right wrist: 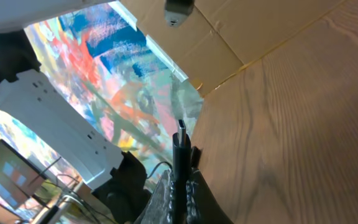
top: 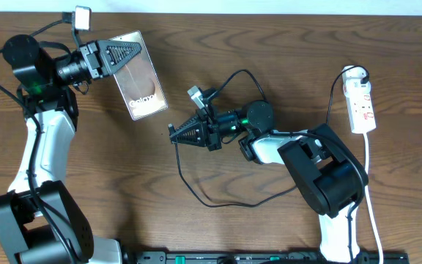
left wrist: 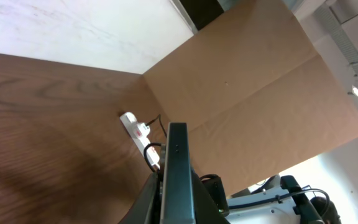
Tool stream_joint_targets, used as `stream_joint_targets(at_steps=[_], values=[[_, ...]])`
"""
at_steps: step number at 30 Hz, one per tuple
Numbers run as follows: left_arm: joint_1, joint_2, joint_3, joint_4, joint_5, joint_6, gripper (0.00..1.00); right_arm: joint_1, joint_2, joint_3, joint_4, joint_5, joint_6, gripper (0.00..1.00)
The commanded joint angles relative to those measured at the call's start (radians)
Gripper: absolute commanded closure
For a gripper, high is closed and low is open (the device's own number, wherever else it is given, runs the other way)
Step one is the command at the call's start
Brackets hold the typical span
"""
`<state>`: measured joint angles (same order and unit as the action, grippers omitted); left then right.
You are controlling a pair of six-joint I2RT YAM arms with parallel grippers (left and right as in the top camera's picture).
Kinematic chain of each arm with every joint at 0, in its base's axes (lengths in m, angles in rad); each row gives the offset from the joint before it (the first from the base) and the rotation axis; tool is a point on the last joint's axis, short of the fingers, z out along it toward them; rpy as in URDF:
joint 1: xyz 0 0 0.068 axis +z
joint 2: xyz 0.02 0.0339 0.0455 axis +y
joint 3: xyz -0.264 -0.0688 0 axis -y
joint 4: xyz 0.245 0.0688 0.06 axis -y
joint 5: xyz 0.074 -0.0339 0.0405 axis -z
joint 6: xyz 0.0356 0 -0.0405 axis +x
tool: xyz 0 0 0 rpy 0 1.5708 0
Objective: Plug charger to phone and switch on socket
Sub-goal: 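Align the plug tip with the phone's charging port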
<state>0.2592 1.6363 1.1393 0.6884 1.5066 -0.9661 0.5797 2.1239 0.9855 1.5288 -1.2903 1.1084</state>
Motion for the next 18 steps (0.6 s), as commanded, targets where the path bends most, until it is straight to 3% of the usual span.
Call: stream_joint_targets(at_steps=[1, 12, 18], values=[[-0.017, 0.004, 0.007, 0.01, 0.045, 0.05, 0.92, 0.005, 0.008, 0.016, 0.023, -0.003, 0.052, 0.99], [-0.079, 0.004, 0.007, 0.008, 0.049, 0.119, 0.93, 0.029, 0.008, 0.038, 0.047, -0.047, 0.072, 0.99], [-0.079, 0.004, 0.007, -0.11, -0.037, 0.116, 0.93, 0.033, 0.008, 0.088, 0.047, -0.08, 0.06, 0.99]])
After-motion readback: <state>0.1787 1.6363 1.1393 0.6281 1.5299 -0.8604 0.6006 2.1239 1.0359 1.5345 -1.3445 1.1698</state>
